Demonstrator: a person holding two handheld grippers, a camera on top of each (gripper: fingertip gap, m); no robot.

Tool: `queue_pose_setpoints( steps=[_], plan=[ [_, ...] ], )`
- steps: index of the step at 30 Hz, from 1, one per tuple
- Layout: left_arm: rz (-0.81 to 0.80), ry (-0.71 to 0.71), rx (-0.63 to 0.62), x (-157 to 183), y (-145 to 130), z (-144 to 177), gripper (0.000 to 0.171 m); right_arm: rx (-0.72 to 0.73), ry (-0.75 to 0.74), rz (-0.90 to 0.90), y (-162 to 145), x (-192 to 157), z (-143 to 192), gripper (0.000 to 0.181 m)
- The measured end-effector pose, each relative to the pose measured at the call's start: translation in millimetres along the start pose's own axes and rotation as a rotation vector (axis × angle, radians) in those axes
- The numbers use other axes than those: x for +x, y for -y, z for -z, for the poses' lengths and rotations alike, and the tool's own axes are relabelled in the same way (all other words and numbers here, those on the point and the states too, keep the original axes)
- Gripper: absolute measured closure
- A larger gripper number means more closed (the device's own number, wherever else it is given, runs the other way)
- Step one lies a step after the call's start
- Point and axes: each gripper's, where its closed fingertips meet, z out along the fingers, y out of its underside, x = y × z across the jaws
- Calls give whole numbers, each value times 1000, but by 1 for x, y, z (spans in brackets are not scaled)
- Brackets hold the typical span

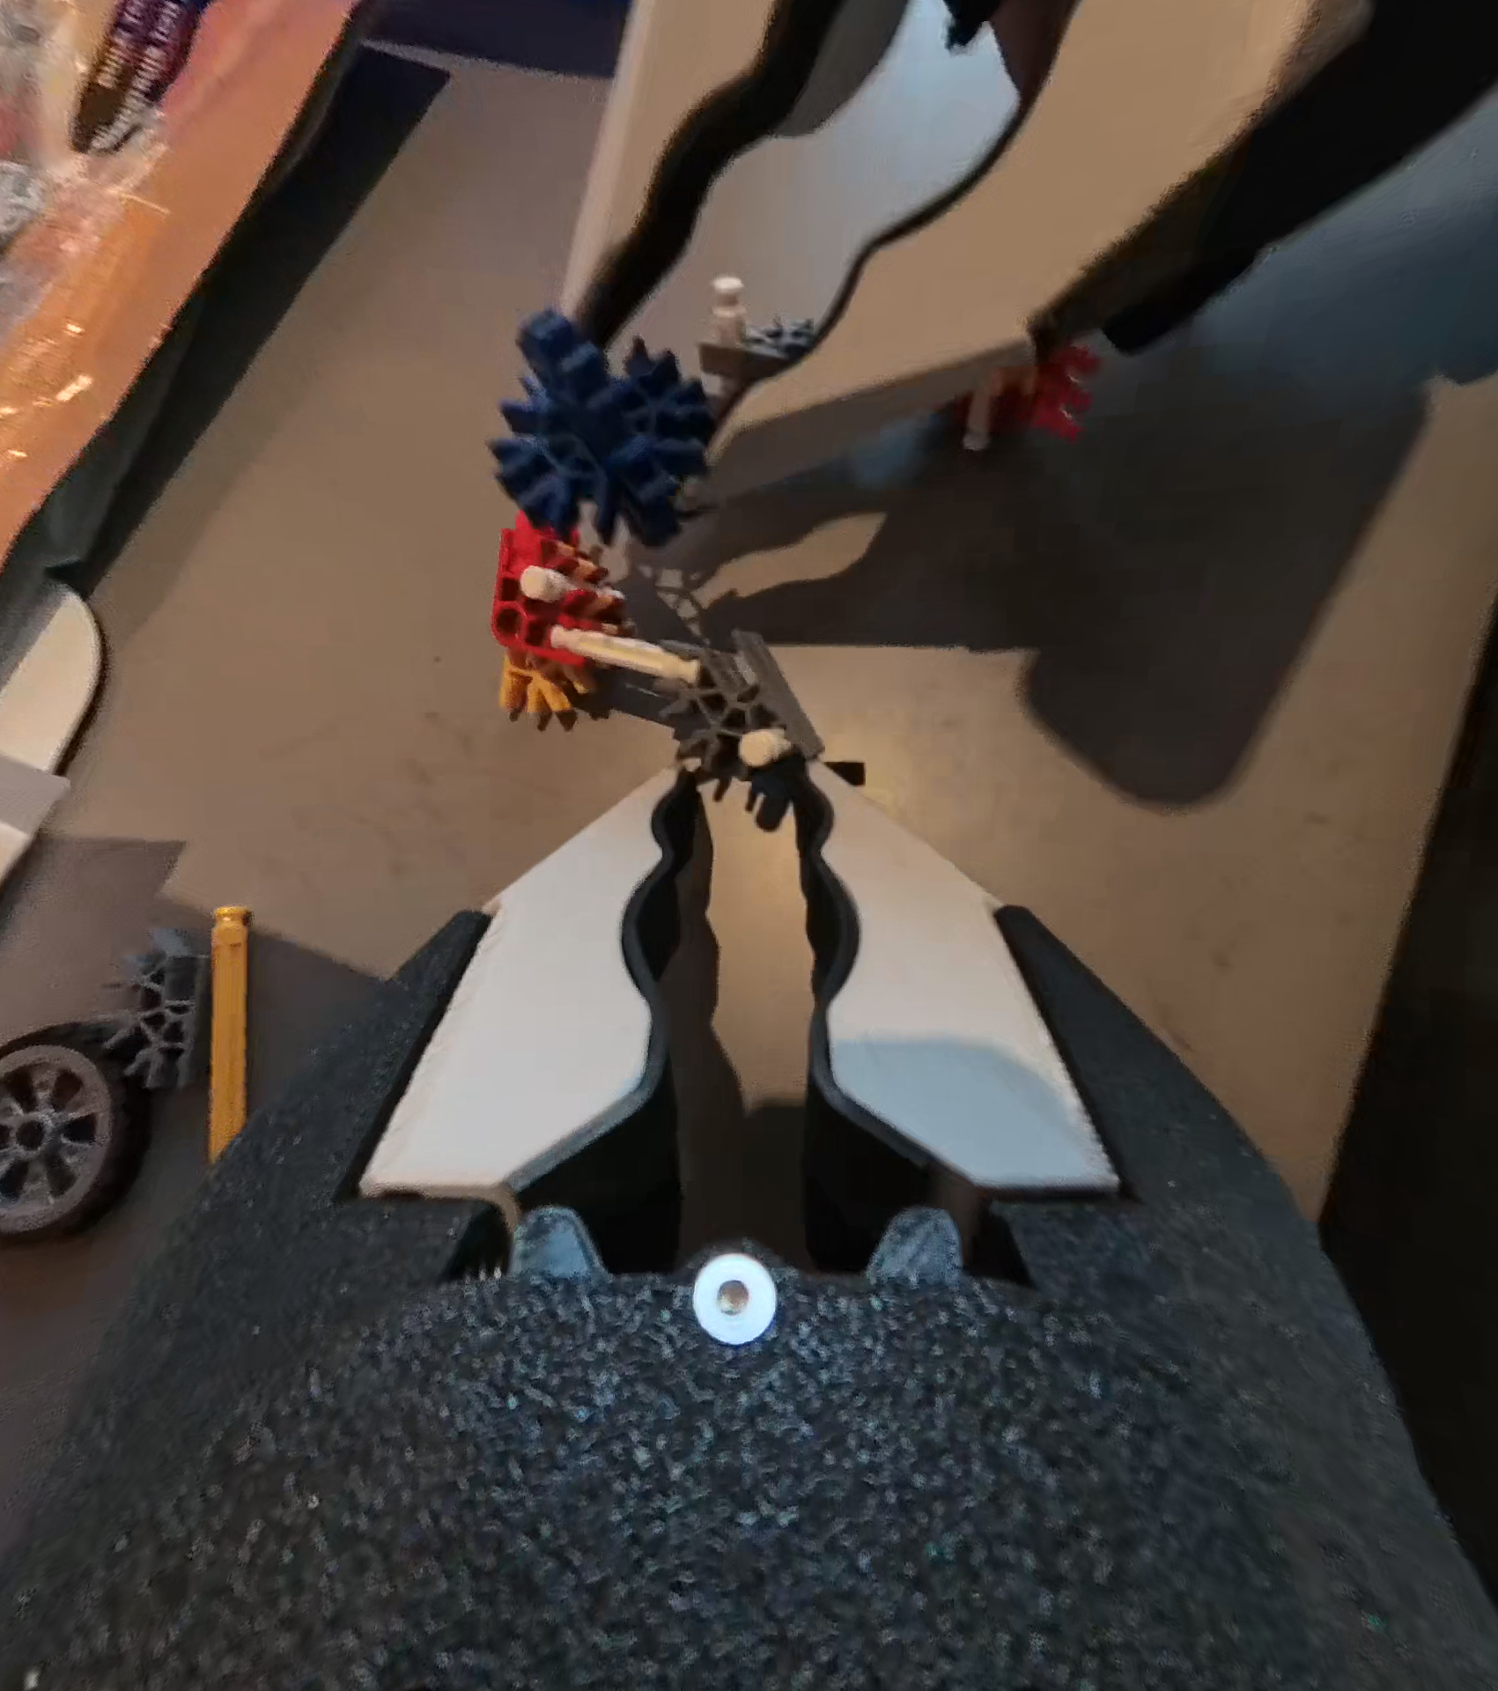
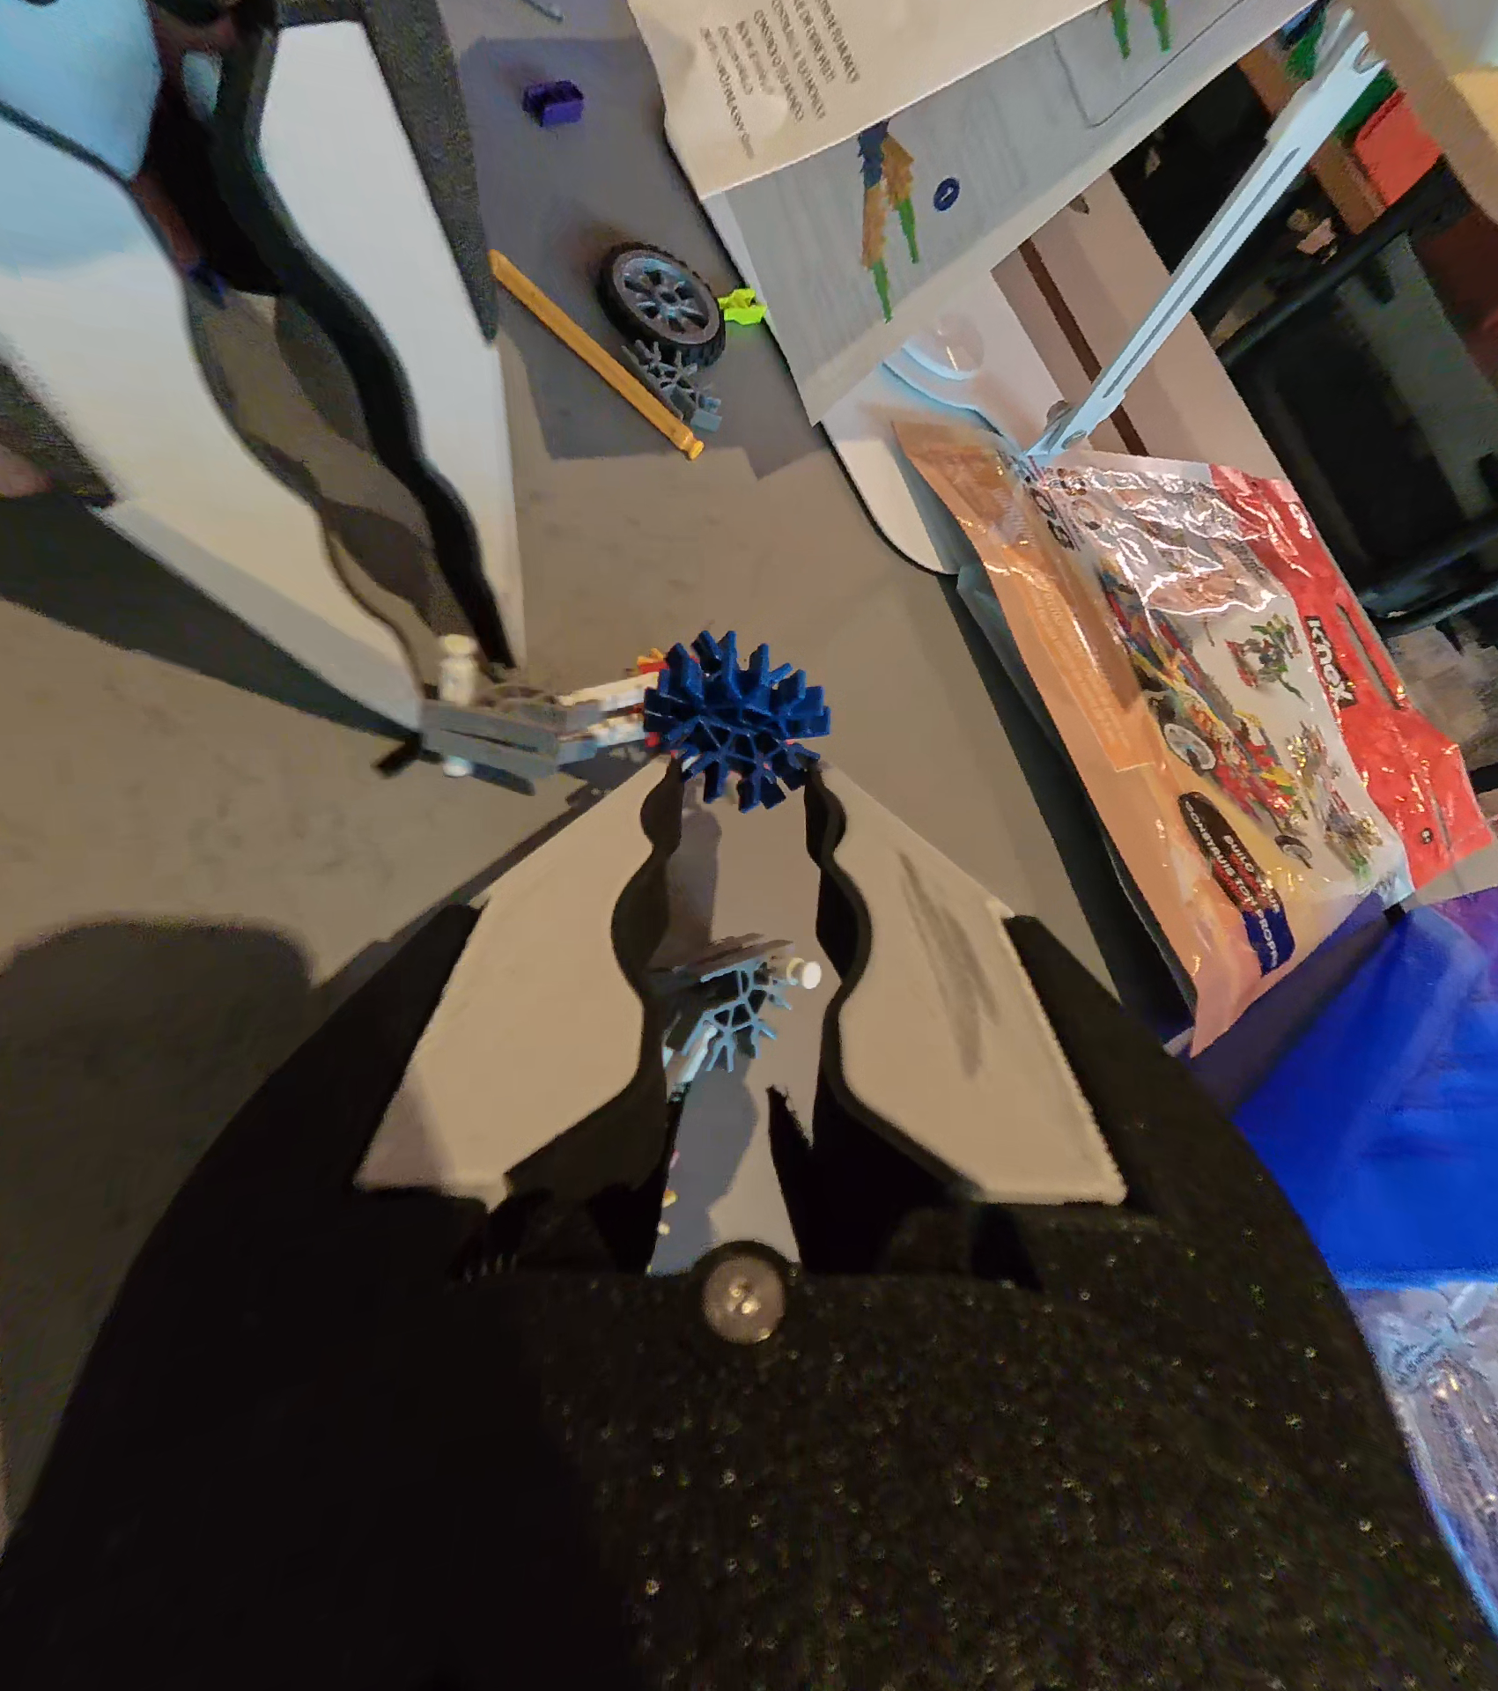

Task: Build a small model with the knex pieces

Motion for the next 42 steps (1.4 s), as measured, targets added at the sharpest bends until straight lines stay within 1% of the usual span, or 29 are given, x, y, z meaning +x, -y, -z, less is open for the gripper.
queue_pose_setpoints(
  steps=[4,5,9,11,12,14,16,19,22,23,24,28,33,38,39,42],
  plan=[
    [20,17,57,-7,10,-1,171,-23,22,10,-4,-5,-3,155],
    [20,20,56,-8,10,-1,171,-28,31,16,-5,-7,-3,155],
    [9,14,42,-6,8,-1,171,-50,68,23,-8,-15,-4,155],
    [14,20,37,-6,7,1,164,-54,79,21,-8,-17,-4,155],
    [13,11,37,-6,6,3,158,-53,89,23,-7,-19,-4,155],
    [9,-50,51,2,6,7,143,-45,102,25,-4,-23,-4,155],
    [14,-65,49,6,4,7,140,-52,111,32,-3,-27,-5,155],
    [-14,-55,55,10,6,8,147,-55,116,27,-2,-29,-5,155],
    [-3,-44,64,9,8,7,150,-61,114,25,-2,-29,-5,155],
    [-14,-39,67,9,8,8,153,-64,115,23,-3,-29,-5,156],
    [-25,-37,67,10,9,9,161,-68,117,21,-3,-28,-5,156],
    [-39,-30,64,11,9,11,161,-77,133,22,-5,-31,-4,156],
    [-28,-23,115,10,16,21,165,-97,155,35,-7,-37,-4,156],
    [-65,-9,86,10,9,24,161,-115,165,65,-6,-45,-6,156],
    [-67,-9,74,9,7,24,158,-121,166,75,-7,-47,-6,156],
    [-50,-30,63,11,-1,24,158,-100,169,66,-2,-47,-4,155]
  ],
)
